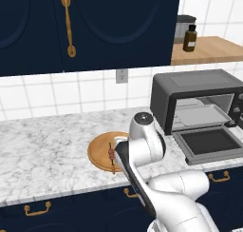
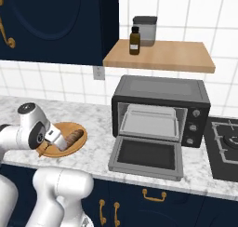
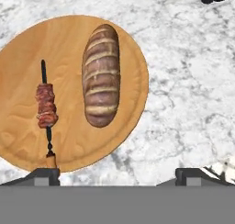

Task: Pick up the kebab skewer and baguette bread, and place them inside the toaster oven. Close the toaster oven door and start by setting the timer.

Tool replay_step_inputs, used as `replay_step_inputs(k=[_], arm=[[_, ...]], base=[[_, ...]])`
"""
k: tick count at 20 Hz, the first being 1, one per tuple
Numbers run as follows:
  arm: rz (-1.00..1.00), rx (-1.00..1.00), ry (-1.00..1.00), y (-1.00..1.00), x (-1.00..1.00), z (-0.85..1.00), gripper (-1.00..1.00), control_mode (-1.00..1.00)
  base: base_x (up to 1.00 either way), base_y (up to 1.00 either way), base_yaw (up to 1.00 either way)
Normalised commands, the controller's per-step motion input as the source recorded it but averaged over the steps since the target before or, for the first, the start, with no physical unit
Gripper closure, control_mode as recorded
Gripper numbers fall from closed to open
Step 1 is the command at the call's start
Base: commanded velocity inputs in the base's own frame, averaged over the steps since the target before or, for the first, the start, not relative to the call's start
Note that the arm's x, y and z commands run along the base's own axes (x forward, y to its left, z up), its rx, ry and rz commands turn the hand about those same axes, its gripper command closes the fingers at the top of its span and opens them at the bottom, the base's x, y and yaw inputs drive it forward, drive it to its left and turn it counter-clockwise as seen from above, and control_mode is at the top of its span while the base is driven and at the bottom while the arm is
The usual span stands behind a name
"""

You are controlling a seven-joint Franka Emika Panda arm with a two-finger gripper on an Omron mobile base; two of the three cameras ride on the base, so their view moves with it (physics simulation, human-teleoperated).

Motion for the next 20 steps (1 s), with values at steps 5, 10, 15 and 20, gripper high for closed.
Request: replay_step_inputs(k=[5,10,15,20], arm=[[-0.16,0.0,0.02,0.1,0.48,-0.46,-1.0,-1.0],[-0.09,0.0,0.09,0.0,0.34,-0.24,-1.0,-1.0],[-0.02,0.0,0.15,0.0,0.37,-0.11,-1.0,-1.0],[0.0,0.0,0.09,0.0,0.4,-0.14,-1.0,-1.0]], base=[[0.0,0.0,0.0],[0.0,0.0,0.0],[0.0,0.0,0.0],[0.0,0.0,0.0]])
